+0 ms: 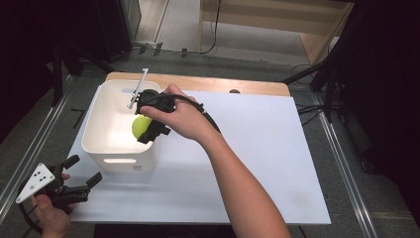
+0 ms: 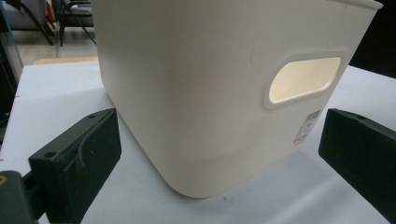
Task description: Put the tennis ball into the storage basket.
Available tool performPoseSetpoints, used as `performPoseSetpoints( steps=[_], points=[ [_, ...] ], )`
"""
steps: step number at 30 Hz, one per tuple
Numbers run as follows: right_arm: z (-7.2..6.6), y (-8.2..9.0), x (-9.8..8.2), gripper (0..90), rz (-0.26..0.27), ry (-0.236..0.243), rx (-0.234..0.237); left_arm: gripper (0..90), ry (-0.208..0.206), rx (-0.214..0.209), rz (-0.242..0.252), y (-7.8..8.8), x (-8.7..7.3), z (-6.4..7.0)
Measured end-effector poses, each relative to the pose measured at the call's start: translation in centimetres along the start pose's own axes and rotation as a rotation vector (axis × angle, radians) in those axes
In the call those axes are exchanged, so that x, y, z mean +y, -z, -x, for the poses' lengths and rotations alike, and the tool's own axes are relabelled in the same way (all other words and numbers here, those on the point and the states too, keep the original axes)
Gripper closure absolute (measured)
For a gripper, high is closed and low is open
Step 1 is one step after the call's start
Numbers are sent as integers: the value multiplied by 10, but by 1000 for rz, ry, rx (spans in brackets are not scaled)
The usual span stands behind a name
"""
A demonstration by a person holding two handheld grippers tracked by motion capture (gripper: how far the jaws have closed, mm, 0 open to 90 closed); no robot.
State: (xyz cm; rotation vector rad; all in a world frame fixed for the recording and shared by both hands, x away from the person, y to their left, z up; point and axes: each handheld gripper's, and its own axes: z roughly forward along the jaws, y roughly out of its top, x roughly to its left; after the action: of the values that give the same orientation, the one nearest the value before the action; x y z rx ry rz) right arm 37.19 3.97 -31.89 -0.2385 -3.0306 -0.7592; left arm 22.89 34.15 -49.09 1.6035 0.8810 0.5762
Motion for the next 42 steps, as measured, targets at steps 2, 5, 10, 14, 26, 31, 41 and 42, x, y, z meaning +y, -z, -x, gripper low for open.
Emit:
performPoseSetpoints(
  steps=[2, 5, 10, 14, 26, 31, 41, 42],
  points=[
    [0, -2, 2, 235, 3, 10, 1, 0, 1, 1, 1, 0, 0, 0],
    [0, -5, 5, 235, 0, 9, 5, 0, 0, 1, 0, 0, 0, 0],
    [1, -11, 8, 235, -7, 8, 9, 0, 1, 0, 4, 0, 0, 0],
    [2, -16, 10, 235, -6, 16, 9, 0, -1, -1, 2, 0, 0, -1],
    [3, -28, 10, 234, -26, 12, -12, 0, 1, -2, 2, 0, 0, -1],
    [4, -34, 8, 234, -36, 9, -22, 0, 1, -1, 2, 0, 0, 0],
    [4, -44, 6, 228, -47, 6, -31, 0, 0, -1, 2, 0, 0, -1],
    [4, -46, 6, 226, -45, 14, -44, 0, 0, -1, 1, 0, 0, -1]
  ],
)
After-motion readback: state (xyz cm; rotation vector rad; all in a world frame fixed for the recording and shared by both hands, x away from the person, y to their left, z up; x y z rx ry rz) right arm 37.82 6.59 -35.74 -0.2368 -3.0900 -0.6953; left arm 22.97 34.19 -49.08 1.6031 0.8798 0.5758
